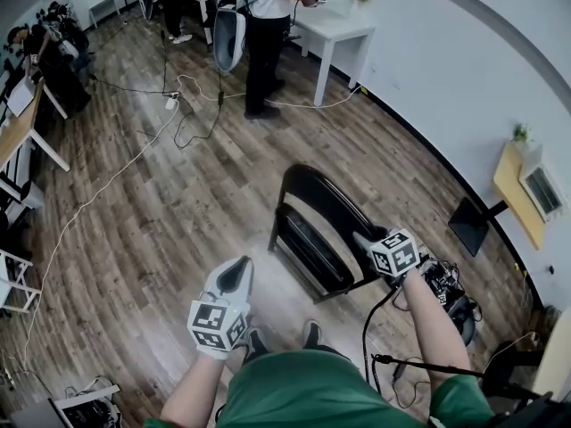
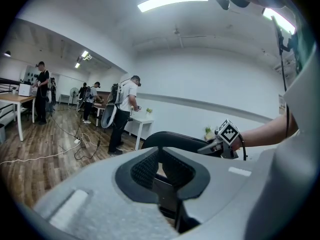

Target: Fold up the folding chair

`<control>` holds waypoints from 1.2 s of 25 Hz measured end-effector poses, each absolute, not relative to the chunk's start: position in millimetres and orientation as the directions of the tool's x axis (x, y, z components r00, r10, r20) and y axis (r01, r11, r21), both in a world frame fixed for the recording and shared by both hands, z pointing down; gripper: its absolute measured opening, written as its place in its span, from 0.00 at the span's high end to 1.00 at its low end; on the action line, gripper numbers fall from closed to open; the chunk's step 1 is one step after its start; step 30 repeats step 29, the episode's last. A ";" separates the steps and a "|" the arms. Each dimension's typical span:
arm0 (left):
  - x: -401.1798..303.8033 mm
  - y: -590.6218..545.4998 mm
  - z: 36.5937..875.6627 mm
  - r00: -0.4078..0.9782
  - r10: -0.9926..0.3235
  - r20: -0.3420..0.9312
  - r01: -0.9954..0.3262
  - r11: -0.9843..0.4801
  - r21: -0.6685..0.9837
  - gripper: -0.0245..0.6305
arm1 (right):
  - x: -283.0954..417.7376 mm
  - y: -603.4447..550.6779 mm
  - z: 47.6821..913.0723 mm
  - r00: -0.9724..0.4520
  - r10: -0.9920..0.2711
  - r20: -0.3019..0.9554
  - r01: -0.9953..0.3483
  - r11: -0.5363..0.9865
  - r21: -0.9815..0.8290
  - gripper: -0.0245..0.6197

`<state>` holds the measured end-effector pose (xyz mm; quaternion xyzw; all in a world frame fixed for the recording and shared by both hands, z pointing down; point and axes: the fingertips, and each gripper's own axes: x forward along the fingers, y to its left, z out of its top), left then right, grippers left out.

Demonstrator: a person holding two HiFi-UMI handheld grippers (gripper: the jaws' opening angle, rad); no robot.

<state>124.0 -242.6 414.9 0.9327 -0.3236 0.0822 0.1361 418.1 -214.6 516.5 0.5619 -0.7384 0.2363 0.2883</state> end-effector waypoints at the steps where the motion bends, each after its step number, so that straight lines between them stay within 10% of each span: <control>1: 124.0 -242.7 415.1 0.776 -0.583 0.240 -0.628 -0.750 0.210 0.92 | 418.2 -214.6 516.9 -0.202 -0.694 0.691 -0.966 0.257 -0.024 0.79; 30: 127.2 -247.7 431.4 0.774 -0.575 0.266 -0.632 -0.731 0.257 0.92 | 418.8 -217.4 517.3 -0.189 -0.695 0.694 -0.967 0.255 -0.008 0.79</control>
